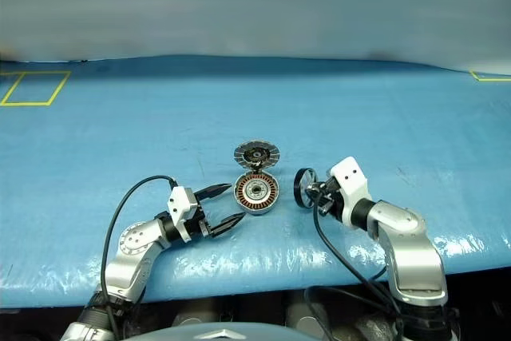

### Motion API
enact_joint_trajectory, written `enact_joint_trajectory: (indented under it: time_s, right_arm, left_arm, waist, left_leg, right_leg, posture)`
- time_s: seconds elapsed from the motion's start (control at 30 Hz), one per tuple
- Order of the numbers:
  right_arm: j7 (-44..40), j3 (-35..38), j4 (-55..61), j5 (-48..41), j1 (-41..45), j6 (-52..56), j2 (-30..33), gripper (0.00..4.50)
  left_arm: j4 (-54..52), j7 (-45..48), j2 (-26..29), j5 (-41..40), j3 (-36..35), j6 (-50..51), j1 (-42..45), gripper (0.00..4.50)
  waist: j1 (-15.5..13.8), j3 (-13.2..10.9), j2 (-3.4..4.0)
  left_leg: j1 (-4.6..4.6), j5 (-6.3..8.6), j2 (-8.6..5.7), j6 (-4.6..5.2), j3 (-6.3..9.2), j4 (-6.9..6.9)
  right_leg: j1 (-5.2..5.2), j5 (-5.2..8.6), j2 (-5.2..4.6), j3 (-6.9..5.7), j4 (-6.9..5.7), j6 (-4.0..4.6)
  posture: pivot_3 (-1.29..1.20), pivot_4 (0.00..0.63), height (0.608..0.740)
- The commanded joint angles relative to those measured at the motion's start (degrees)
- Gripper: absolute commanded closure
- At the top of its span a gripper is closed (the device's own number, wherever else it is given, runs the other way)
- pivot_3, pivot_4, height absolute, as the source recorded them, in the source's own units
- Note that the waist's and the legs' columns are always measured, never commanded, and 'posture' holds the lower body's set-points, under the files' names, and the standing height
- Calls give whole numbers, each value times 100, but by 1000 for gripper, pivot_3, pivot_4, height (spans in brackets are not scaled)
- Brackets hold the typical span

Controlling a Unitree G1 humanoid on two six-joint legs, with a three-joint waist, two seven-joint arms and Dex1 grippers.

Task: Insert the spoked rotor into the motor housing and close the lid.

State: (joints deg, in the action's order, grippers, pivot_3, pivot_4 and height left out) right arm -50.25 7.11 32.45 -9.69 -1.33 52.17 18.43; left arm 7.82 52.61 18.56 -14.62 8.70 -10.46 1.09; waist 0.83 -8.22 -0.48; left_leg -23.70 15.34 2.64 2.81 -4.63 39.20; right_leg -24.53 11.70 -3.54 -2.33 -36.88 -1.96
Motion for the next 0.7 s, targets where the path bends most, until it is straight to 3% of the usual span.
enact_joint_trajectory:
  time_s: [0.03,0.43,0.7]
  right_arm:
    - [-38,-30,538,-652,152,-144,50,3655]
    - [509,-588,450,-1353,809,-244,239,3655]
    - [585,-1406,7,-936,1151,-668,901,3655]
  left_arm:
    - [-313,46,62,-9,60,71,50,288]
    - [-496,-36,142,0,64,237,-29,288]
    - [-635,-169,129,51,109,248,-171,288]
  waist:
    - [-4,-4,6]
    - [-16,-3,4]
    - [-31,-4,3]
  left_leg:
    - [1,-1,-1,-1,-1,1]
    - [-4,-1,-5,-1,2,-1]
    - [-7,0,-8,1,3,0]
  right_leg:
    - [0,0,0,2,-1,-1]
    - [-2,0,-4,1,3,1]
    - [-1,0,-7,1,5,2]
  posture:
    - [0,150,740]
    - [0,150,740]
    - [0,150,740]
